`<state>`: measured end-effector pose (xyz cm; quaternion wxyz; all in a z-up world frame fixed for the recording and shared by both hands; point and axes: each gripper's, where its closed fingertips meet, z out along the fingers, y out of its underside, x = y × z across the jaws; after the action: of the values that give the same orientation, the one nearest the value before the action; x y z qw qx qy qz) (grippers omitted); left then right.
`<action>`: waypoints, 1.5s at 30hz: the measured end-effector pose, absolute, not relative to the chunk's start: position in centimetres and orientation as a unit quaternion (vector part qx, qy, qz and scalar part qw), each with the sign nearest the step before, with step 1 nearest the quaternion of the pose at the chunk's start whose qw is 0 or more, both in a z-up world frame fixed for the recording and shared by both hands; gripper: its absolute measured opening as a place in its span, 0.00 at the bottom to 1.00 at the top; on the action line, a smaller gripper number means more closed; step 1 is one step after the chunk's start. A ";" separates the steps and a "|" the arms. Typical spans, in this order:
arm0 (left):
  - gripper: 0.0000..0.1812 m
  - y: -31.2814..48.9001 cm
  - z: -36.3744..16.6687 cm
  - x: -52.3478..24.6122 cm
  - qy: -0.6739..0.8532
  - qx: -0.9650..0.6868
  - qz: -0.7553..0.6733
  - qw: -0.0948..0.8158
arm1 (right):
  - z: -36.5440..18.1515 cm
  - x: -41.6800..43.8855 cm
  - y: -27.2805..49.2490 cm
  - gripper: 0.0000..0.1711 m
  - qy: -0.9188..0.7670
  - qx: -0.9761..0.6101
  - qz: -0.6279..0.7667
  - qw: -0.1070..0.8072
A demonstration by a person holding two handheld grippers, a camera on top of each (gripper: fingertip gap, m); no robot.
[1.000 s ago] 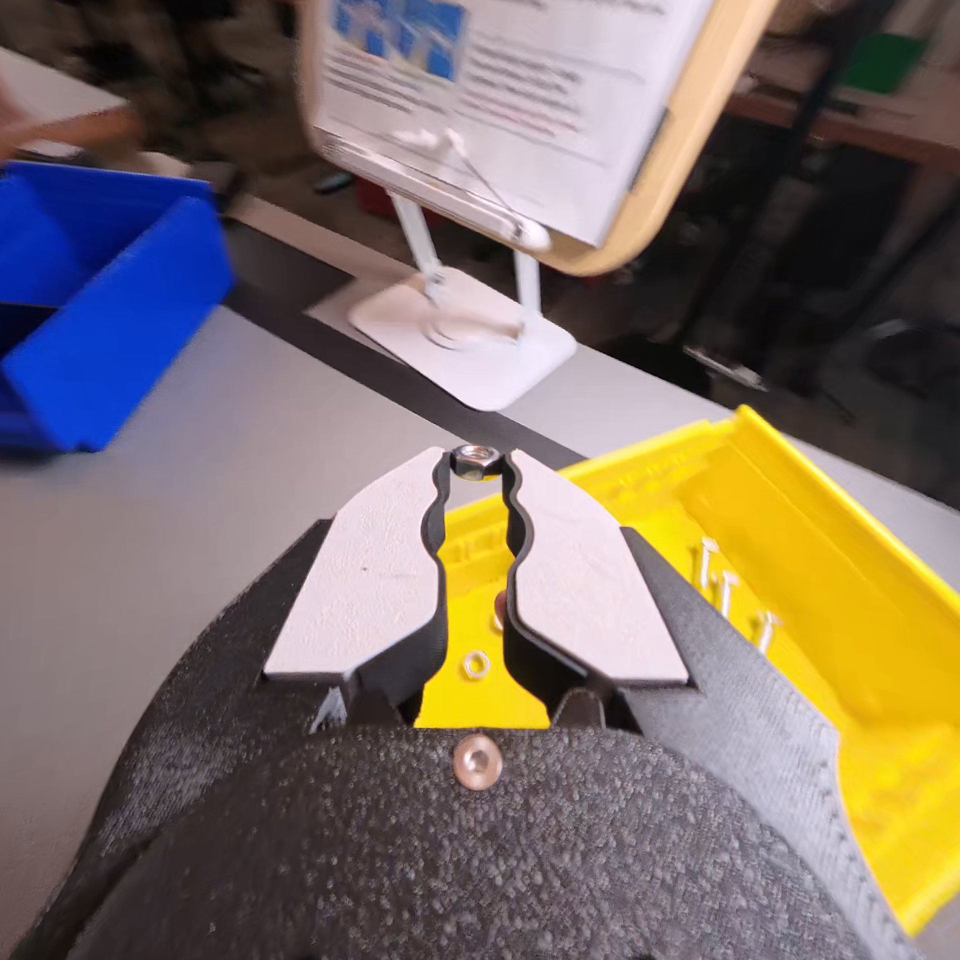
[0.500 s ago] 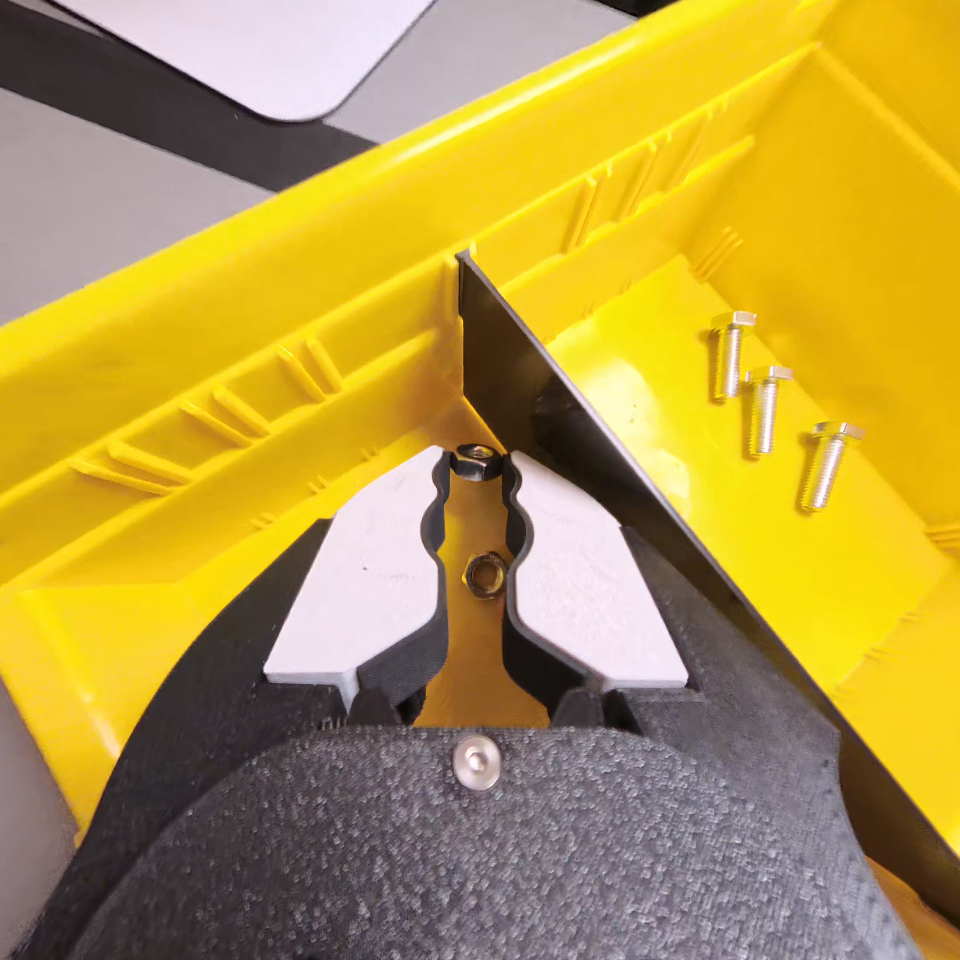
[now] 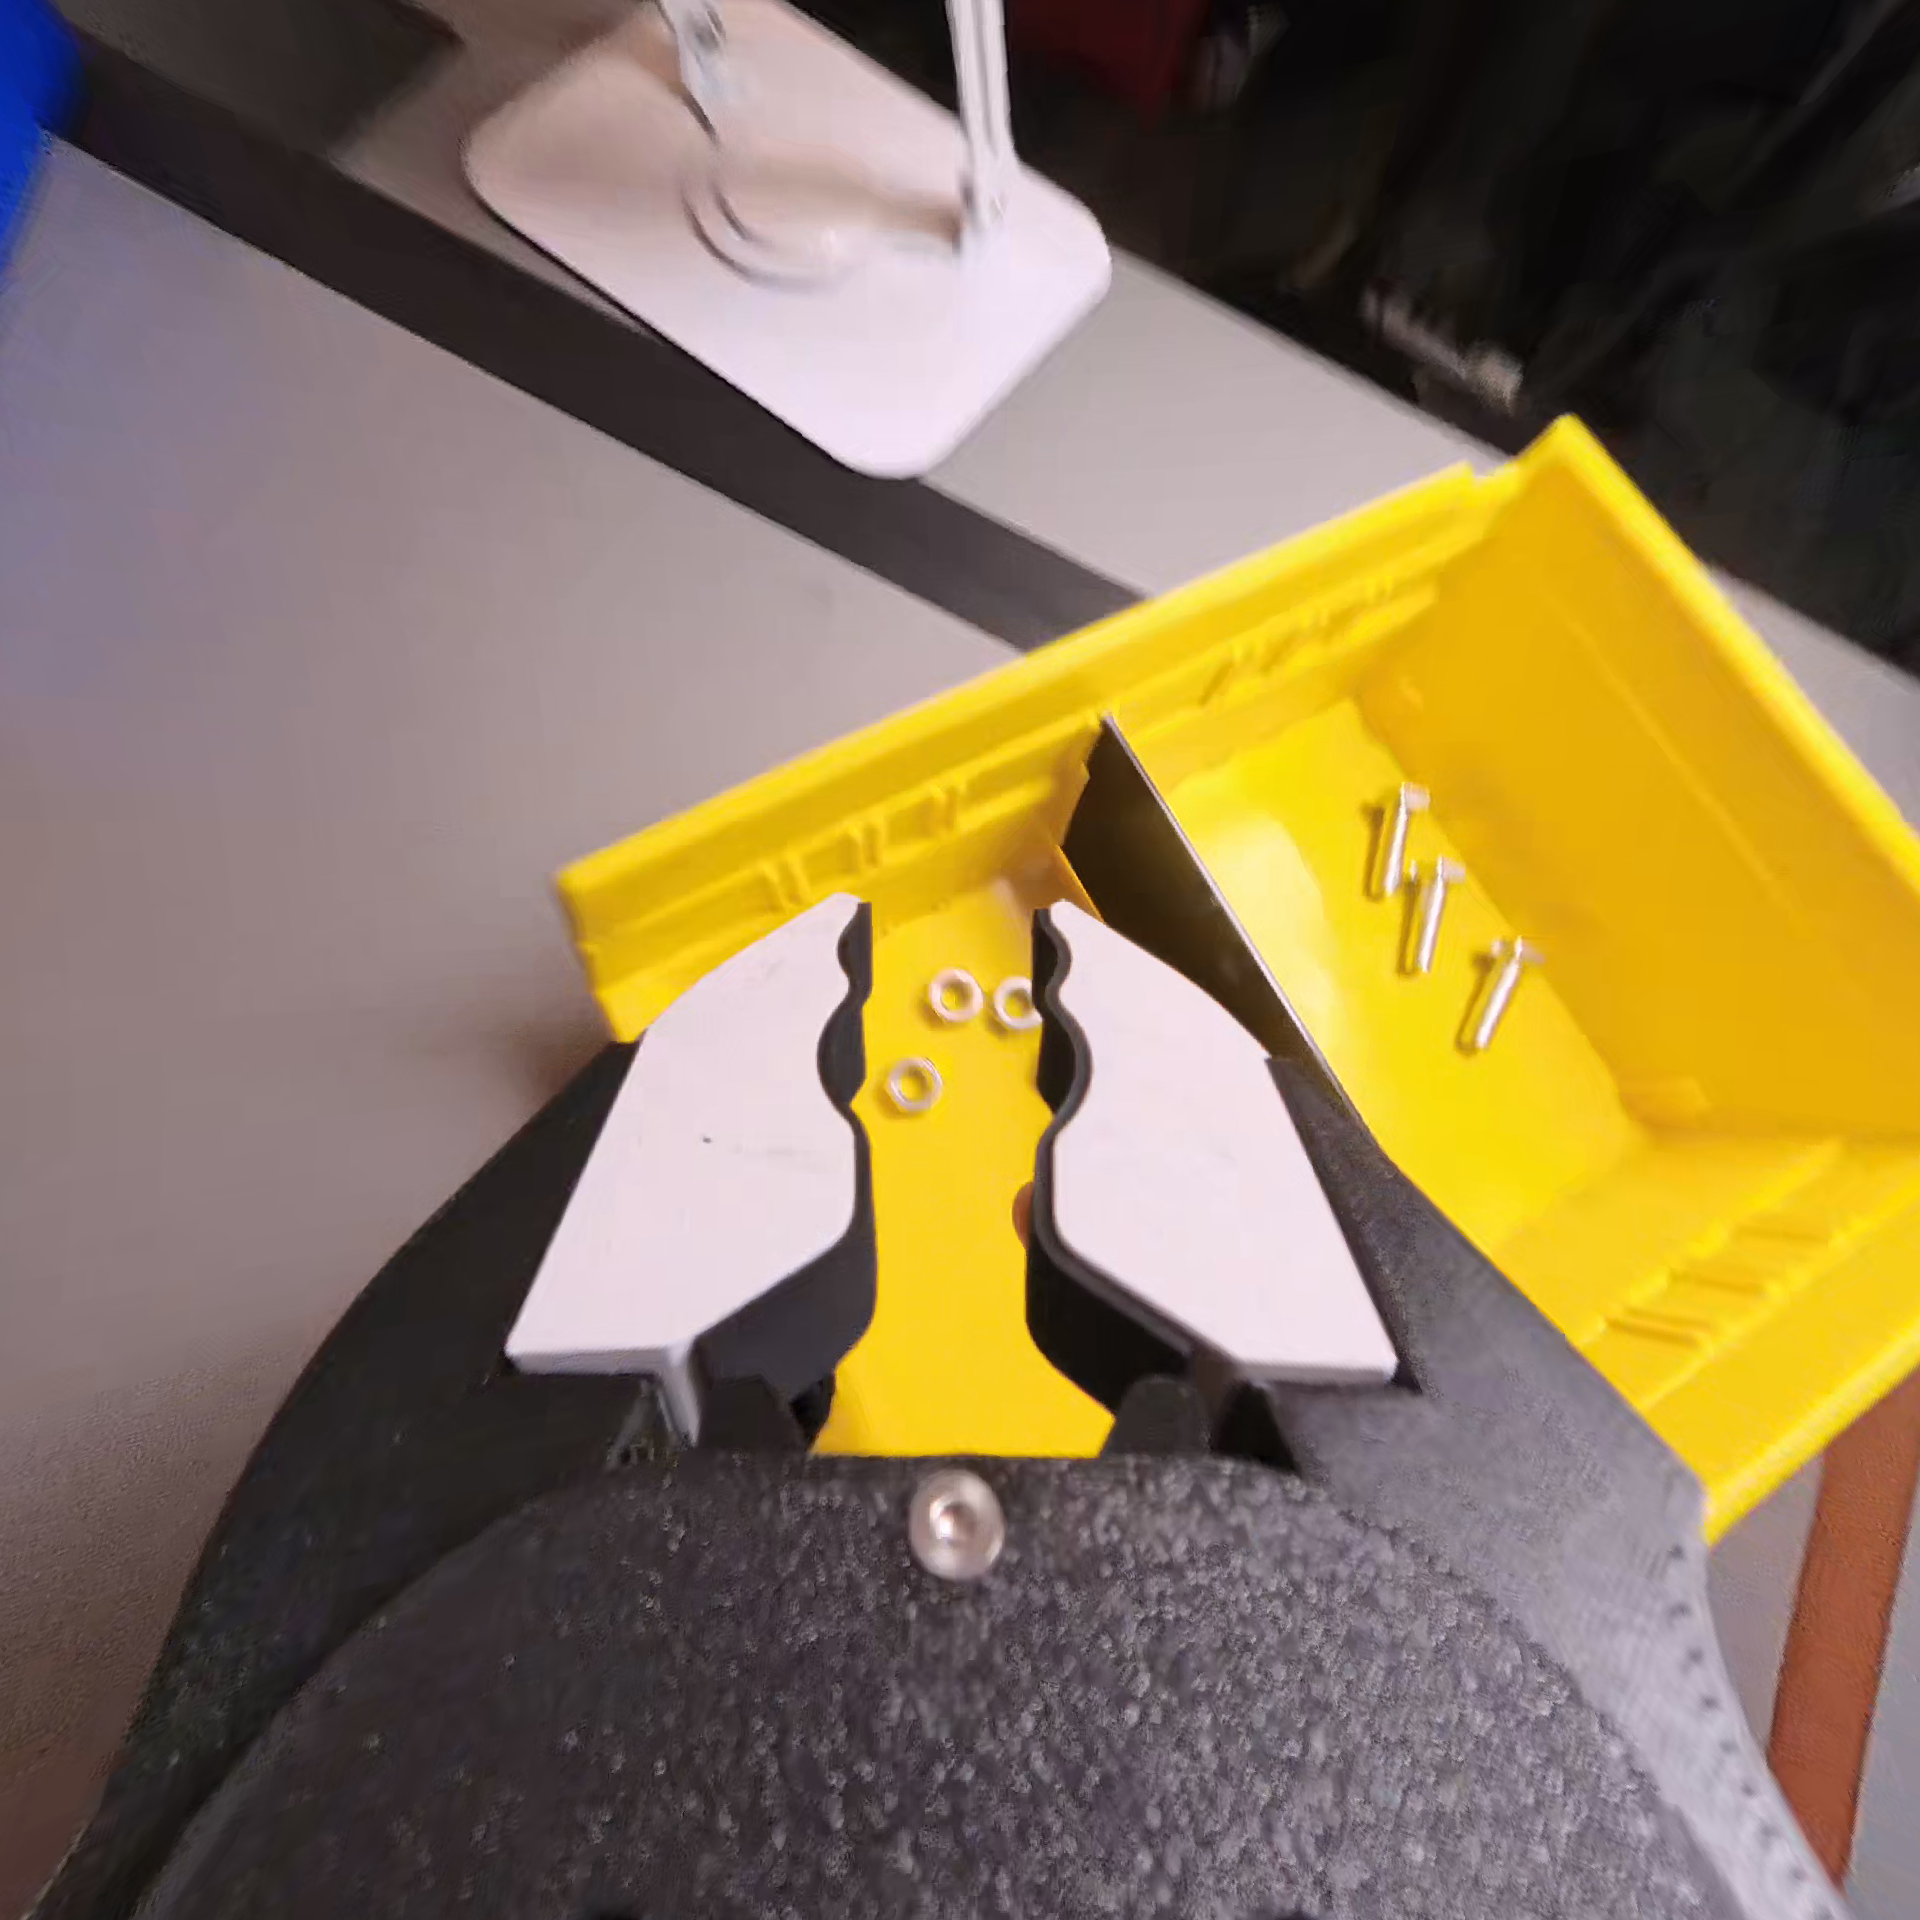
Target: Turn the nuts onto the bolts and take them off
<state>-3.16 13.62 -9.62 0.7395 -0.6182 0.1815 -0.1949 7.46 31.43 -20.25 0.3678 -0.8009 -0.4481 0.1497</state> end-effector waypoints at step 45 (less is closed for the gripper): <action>0.11 15.4 -16.3 -1.6 0.222 -0.758 -0.179 0.586 | -12.4 7.2 33.9 0.06 -0.662 -0.572 0.001 0.485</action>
<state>-1.59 15.39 -16.31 0.5861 -0.7581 0.2224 -0.1795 7.18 33.88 -12.37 0.4850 -0.5715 -0.6619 0.0014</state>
